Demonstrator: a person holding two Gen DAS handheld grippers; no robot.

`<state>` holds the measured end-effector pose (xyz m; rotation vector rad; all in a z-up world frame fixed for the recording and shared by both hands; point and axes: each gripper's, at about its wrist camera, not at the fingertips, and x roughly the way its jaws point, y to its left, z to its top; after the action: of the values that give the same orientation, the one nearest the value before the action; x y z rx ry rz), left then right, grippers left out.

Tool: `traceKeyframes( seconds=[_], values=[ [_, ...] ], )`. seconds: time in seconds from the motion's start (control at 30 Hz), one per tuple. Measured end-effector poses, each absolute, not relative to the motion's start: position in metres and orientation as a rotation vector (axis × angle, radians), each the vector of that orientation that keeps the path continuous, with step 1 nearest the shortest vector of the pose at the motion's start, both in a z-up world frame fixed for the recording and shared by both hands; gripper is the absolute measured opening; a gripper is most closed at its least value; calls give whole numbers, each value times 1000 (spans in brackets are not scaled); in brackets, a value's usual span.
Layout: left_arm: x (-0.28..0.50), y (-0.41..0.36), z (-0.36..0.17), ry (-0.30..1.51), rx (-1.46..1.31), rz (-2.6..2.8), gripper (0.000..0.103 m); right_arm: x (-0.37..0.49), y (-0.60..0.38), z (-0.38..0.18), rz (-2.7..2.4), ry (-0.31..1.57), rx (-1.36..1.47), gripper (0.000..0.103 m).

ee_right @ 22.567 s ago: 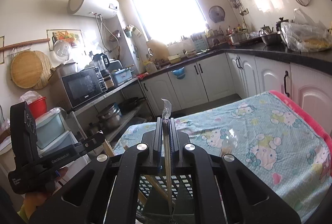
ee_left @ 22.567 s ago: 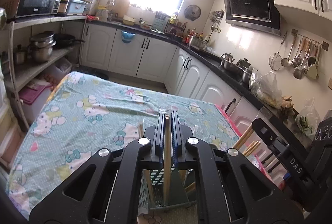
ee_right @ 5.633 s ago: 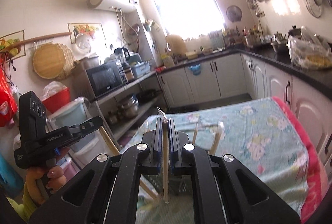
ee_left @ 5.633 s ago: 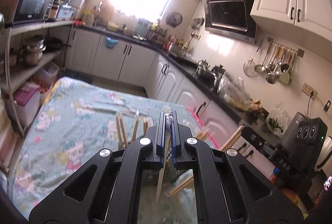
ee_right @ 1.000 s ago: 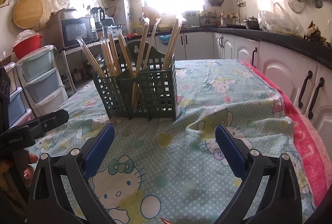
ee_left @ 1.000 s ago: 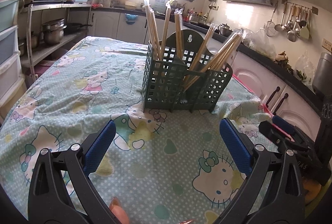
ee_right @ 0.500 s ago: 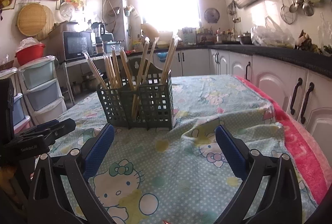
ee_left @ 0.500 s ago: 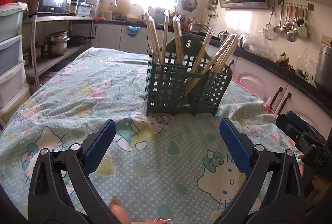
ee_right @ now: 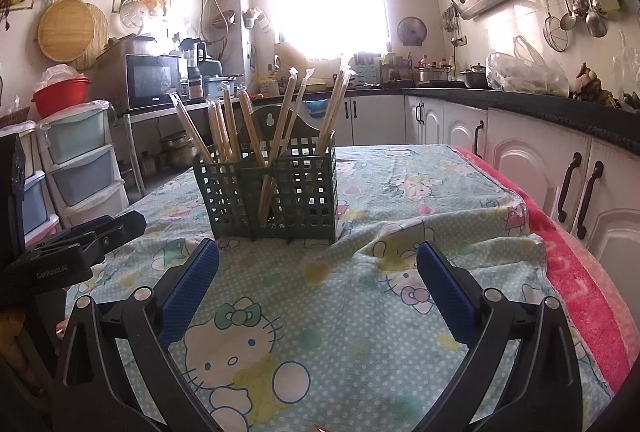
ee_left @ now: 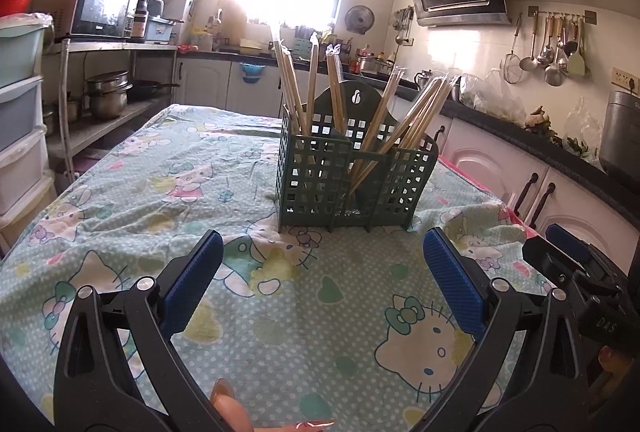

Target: Organize utensils

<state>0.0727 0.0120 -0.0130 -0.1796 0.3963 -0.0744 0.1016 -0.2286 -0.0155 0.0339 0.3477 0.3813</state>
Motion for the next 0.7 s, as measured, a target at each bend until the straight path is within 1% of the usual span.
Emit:
traceKeyframes(
  seconds=[0.7],
  values=[
    [73, 12, -13, 399, -177, -72, 92, 101, -229, -16, 378, 350, 34, 96]
  ],
)
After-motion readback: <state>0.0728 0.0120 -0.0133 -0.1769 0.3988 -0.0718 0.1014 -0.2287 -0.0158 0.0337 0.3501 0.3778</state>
